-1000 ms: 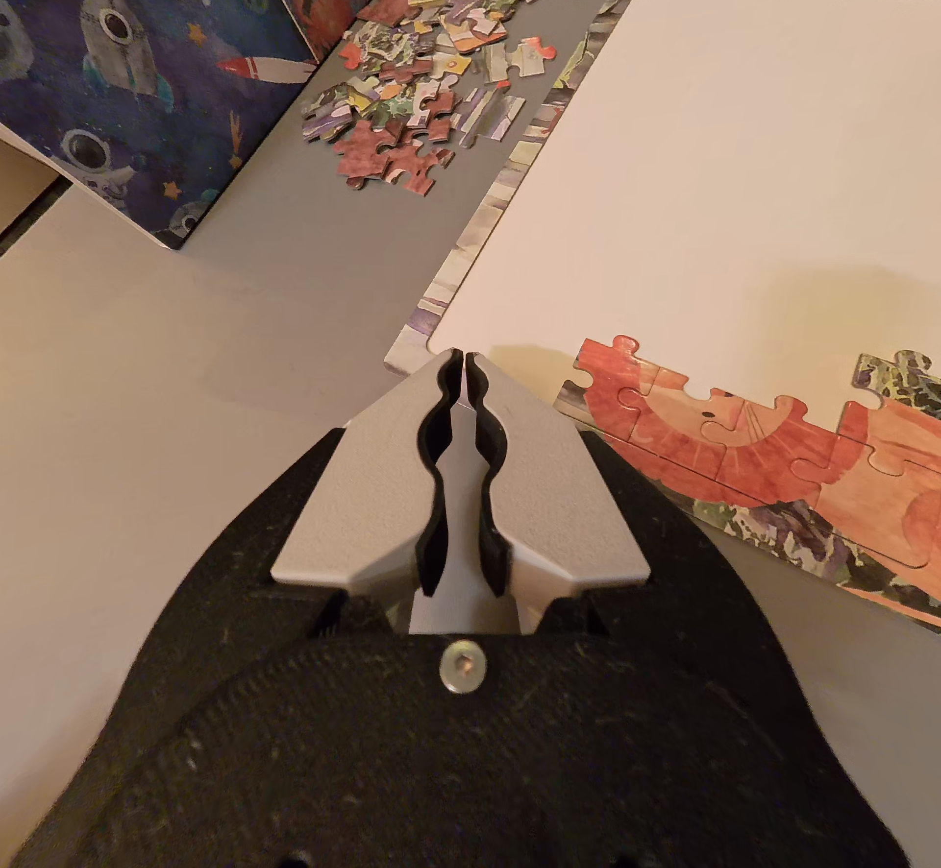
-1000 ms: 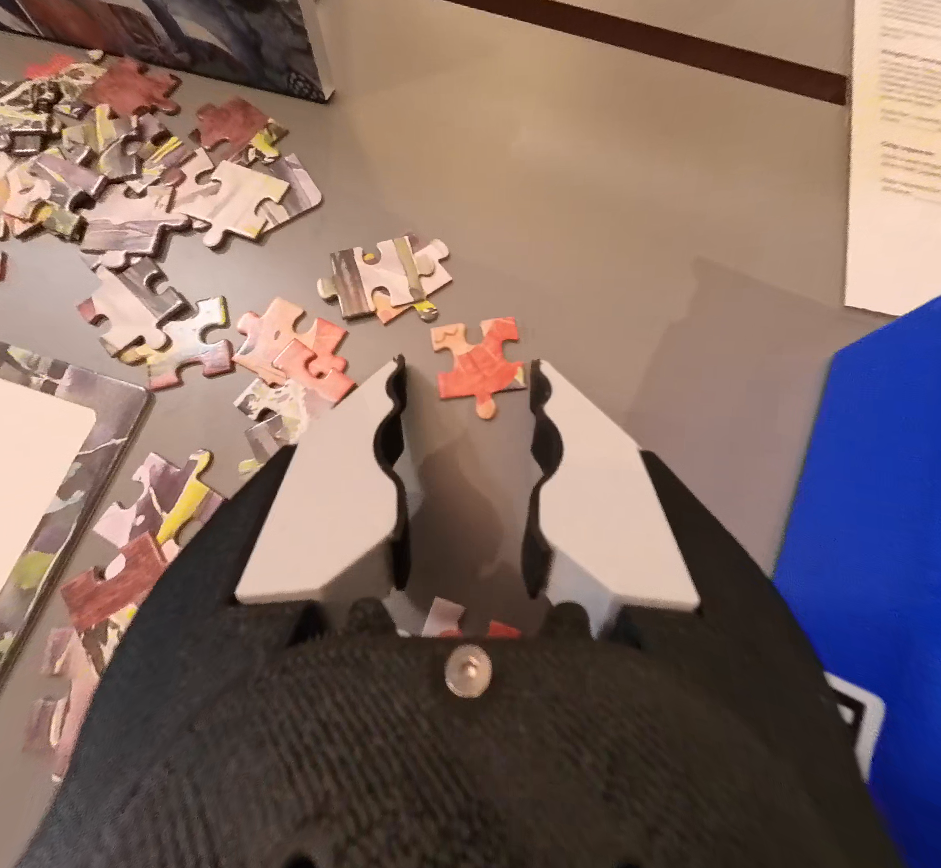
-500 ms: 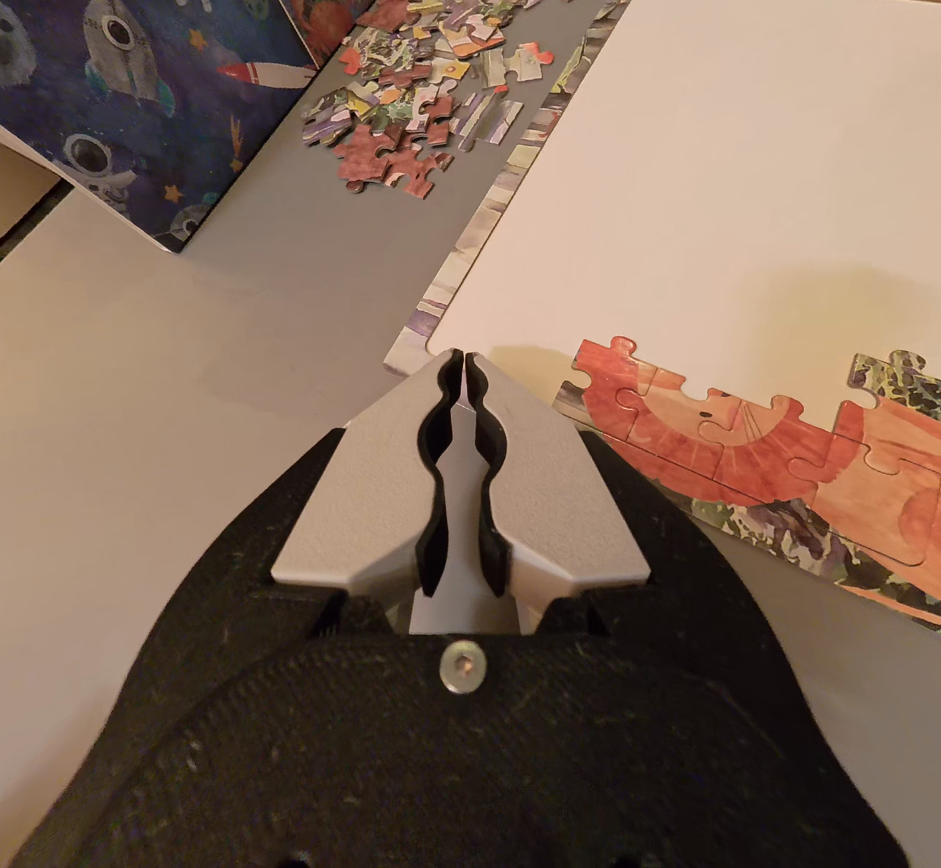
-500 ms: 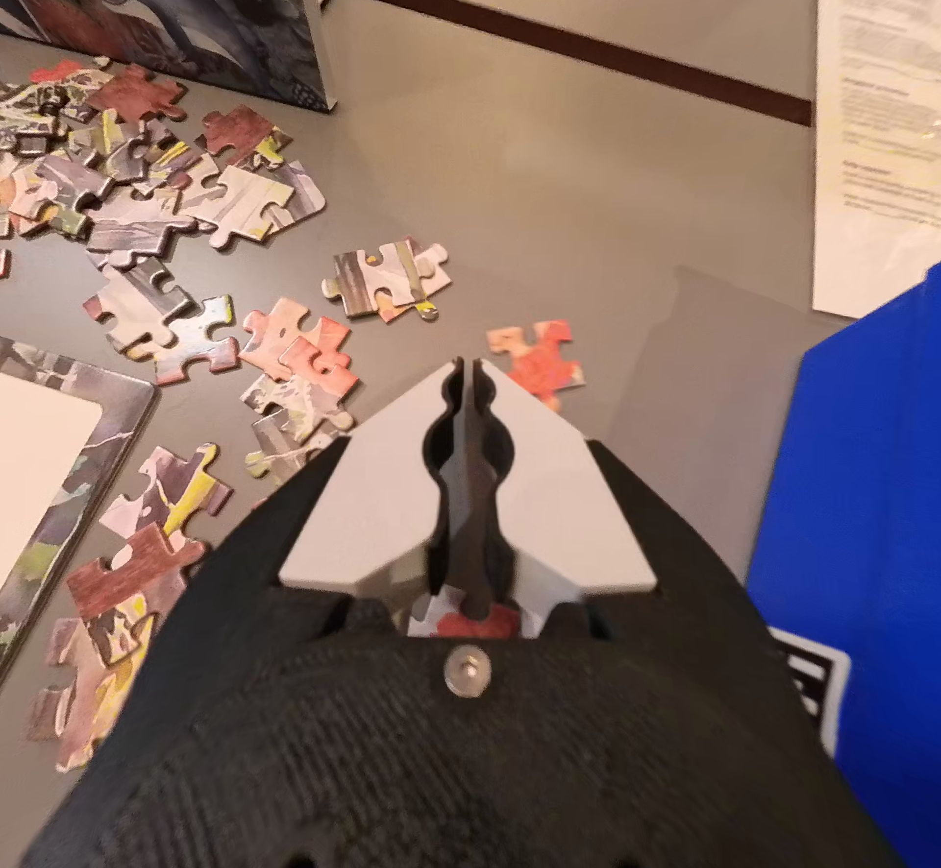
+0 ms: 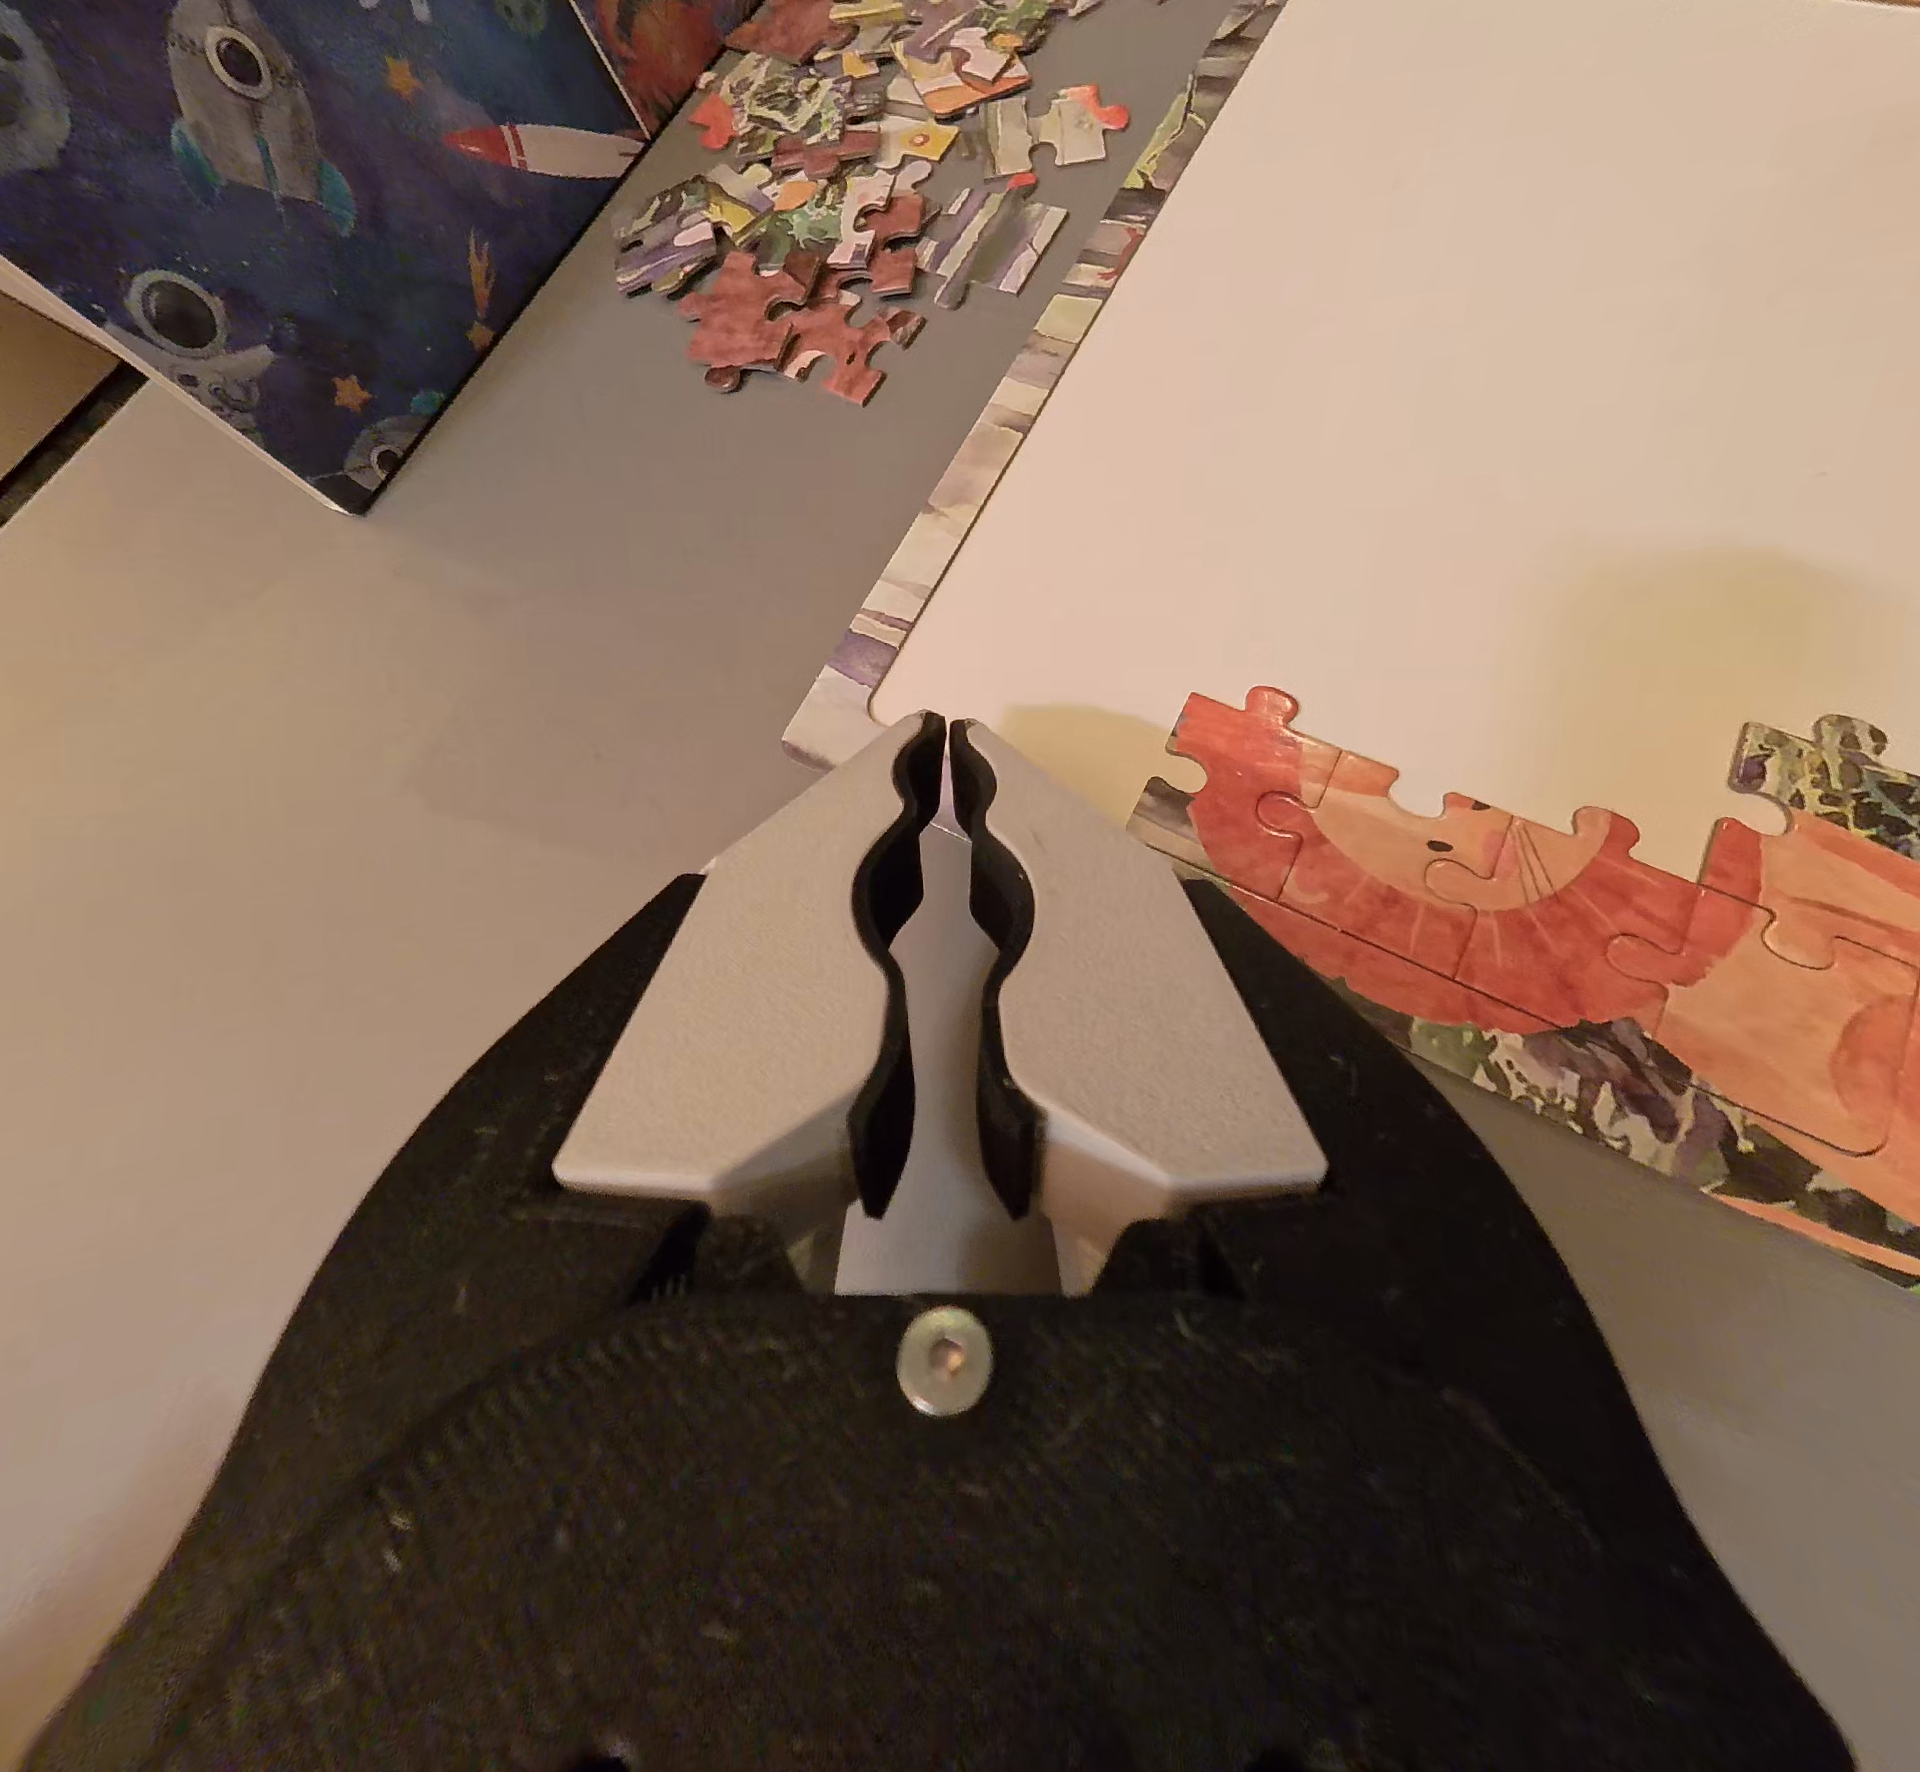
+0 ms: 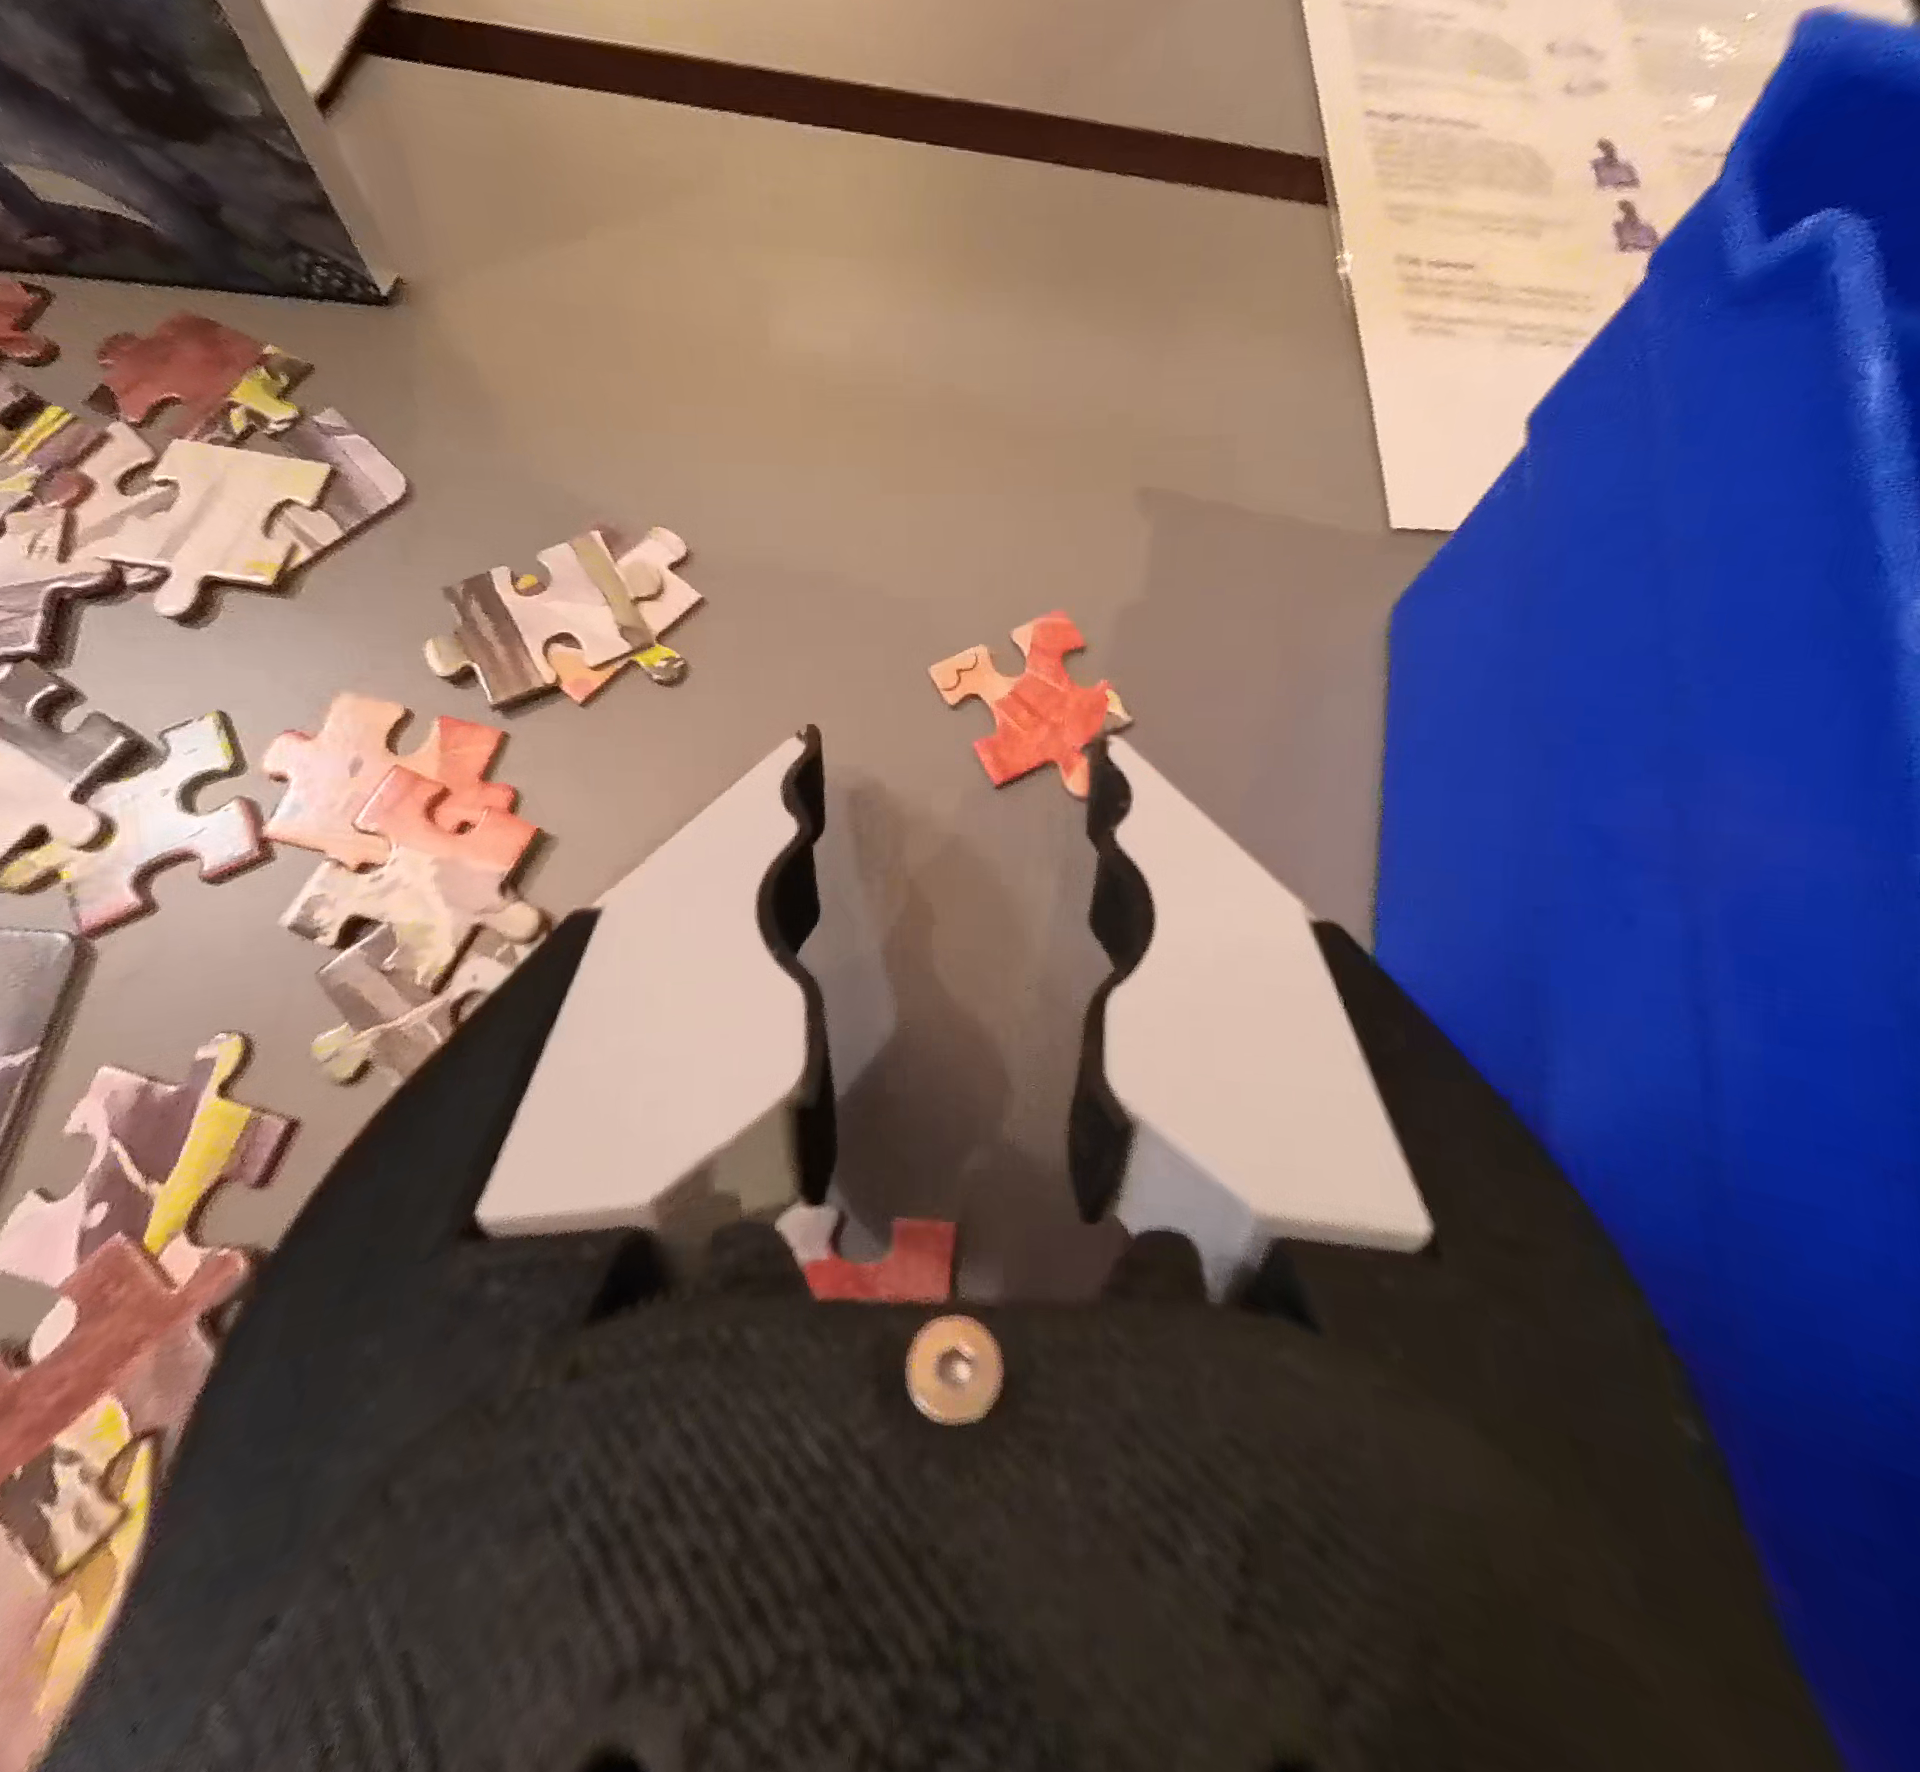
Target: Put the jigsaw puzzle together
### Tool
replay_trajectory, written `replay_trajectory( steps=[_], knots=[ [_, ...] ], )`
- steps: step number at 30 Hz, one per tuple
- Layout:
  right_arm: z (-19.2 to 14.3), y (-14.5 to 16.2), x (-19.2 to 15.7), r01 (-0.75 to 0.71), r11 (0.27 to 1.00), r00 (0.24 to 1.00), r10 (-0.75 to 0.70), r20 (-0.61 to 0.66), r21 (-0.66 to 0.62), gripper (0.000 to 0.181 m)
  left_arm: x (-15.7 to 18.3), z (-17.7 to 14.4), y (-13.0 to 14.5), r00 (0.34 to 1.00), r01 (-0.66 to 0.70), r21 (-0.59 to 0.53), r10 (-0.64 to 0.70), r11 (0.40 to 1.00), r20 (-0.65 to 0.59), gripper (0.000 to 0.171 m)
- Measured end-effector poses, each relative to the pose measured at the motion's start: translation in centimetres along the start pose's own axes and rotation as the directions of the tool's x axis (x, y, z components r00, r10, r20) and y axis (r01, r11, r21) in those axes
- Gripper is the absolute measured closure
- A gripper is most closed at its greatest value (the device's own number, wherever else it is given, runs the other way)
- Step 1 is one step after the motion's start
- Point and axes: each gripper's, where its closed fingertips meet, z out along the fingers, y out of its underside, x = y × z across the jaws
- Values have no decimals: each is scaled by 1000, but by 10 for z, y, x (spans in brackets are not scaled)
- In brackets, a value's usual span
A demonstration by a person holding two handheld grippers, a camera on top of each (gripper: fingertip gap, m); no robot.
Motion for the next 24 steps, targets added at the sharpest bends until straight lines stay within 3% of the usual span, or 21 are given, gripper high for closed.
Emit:
replay_trajectory(
  steps=[5,8,9,11,14,18,24],
  knots=[
    [12,-1,10,-15,1000,1000,14,-10,-27,119,0,0,0,1000,4,-2,-4,1000,-2,171],
    [15,4,8,-93,993,995,96,39,-66,116,0,0,0,1000,6,-2,-6,1000,-3,171],
    [12,4,4,-123,990,990,127,66,-68,121,0,0,0,1000,6,-2,-6,1000,-4,171],
    [0,8,-20,-147,983,963,168,209,-113,148,0,0,0,1000,5,-2,-5,1000,-3,171],
    [-18,-6,-45,-188,981,913,192,361,-47,143,0,0,0,1000,6,-1,-6,1000,-4,171],
    [-16,-26,-16,-119,989,979,102,177,87,135,0,0,1,1000,-1,-6,1,1000,-2,171],
    [9,-4,-15,-8,1000,995,10,100,-23,118,1,0,0,1000,-4,-4,4,1000,-3,171]
  ],
)
